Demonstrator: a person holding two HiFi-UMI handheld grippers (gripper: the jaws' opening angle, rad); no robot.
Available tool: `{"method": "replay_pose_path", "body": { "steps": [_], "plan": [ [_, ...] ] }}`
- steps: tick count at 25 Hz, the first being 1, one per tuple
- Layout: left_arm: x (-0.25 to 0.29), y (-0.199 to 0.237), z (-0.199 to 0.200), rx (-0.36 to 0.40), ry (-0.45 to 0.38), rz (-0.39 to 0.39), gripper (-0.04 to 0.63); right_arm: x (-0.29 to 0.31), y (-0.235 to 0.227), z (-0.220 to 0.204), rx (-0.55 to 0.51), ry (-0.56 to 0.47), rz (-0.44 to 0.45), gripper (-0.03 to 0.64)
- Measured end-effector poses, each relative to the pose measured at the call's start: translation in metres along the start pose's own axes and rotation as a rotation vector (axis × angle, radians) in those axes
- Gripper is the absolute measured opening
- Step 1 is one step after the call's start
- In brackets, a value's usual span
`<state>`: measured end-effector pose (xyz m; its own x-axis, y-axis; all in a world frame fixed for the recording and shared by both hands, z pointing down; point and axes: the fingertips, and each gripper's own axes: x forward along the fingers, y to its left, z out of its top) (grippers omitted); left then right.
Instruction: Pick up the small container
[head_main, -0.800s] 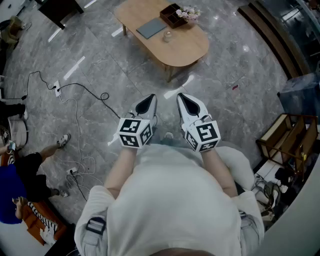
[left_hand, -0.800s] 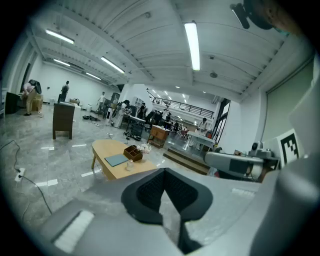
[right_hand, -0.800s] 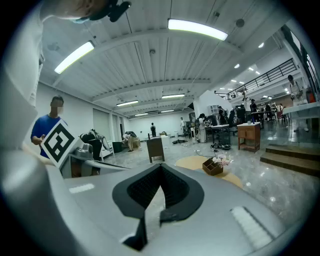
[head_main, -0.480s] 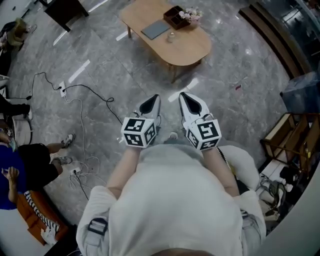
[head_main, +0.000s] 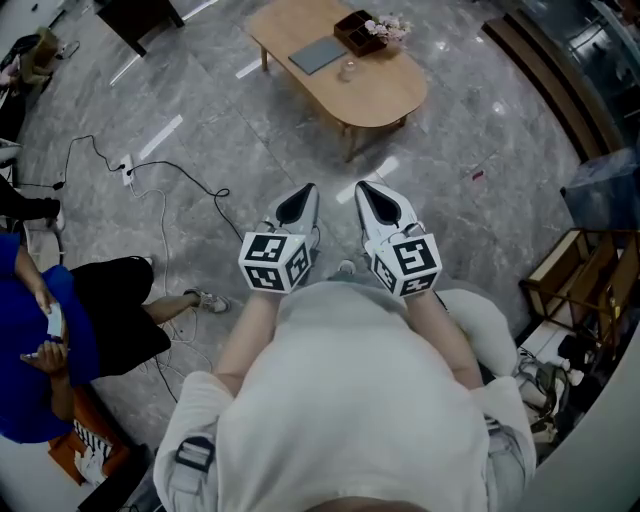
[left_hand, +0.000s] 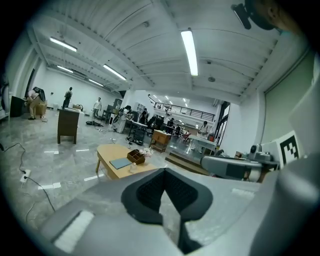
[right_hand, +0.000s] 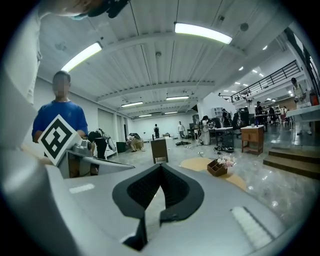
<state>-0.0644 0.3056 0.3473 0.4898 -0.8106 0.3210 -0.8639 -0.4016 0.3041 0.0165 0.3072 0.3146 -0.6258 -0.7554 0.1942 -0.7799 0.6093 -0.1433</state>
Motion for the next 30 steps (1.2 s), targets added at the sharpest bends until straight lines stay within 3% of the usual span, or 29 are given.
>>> {"method": "replay_pose_path", "body": {
  "steps": [14, 30],
  "plan": [
    [0.013, -0.003, 0.003, -0.022, -0.018, 0.019, 0.002, 0.004, -0.015, 0.001, 0.018, -0.006, 0.013, 0.002],
    [0.094, 0.054, 0.028, -0.048, 0.001, 0.031, 0.002, 0.086, -0.072, 0.001, 0.033, 0.026, -0.008, 0.002]
  ]
}}
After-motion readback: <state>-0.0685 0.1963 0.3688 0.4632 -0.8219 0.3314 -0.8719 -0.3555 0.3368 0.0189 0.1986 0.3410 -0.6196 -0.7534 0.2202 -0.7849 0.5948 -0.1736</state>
